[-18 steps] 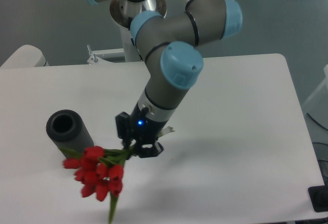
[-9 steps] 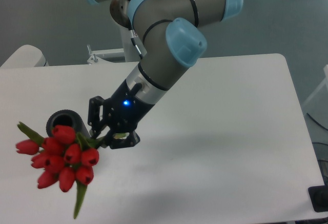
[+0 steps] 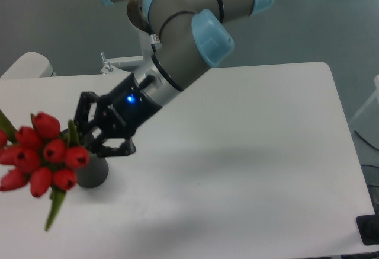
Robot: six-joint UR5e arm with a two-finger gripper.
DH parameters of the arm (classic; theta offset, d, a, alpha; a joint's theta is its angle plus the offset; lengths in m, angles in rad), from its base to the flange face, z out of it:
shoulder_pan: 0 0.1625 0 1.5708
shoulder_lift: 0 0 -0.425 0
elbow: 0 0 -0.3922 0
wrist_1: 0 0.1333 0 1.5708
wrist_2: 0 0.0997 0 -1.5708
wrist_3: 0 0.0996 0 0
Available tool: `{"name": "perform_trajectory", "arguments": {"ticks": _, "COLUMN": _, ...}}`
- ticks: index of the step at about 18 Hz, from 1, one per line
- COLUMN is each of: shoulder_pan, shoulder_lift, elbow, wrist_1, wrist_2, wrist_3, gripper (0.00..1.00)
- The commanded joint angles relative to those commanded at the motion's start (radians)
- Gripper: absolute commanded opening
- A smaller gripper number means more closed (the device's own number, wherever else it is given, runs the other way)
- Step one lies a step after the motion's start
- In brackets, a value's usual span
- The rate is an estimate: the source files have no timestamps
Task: Insert the flowers into the vase
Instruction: 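Position the tulip stems above the vase opening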
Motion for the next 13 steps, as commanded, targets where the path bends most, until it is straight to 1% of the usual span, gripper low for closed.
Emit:
{"name": "perform_trajectory", "arguments": {"ticks": 2, "shoulder_pan": -0.006, "shoulder_lift": 0.018, "elbow": -0.047, "wrist_1": 0.011, "wrist_2": -0.052, "wrist_3": 0.014, "gripper": 0.08}}
{"name": "perform_trajectory", "arguments": {"ticks": 5, "shoulder_pan": -0.008, "shoulder_lift": 0.038, "elbow": -0.141, "wrist_1": 0.113, "wrist_2": -0.114, "wrist_3": 0.008, "gripper": 0.08}}
{"name": "perform_trajectory", "arguments": {"ticks": 7, "shoulder_pan": -0.011, "shoulder_lift": 0.063, "elbow": -0.201, "wrist_1": 0.162, "wrist_2": -0.140, "wrist_3": 0.011, "gripper": 0.08}}
{"name": "perform_trajectory", "arguments": {"ticks": 9, "shoulder_pan": -0.009, "shoulder_lift": 0.067, "elbow": -0.224, "wrist_1": 0.173, "wrist_2": -0.140, "wrist_3": 0.012, "gripper": 0.08}}
{"name": "perform_trajectory", "arguments": {"ticks": 13, "shoulder_pan": -0.015, "shoulder_lift": 0.078, "elbow": -0.239, "wrist_1": 0.175, "wrist_2": -0.140, "wrist_3": 0.014, "gripper": 0.10}}
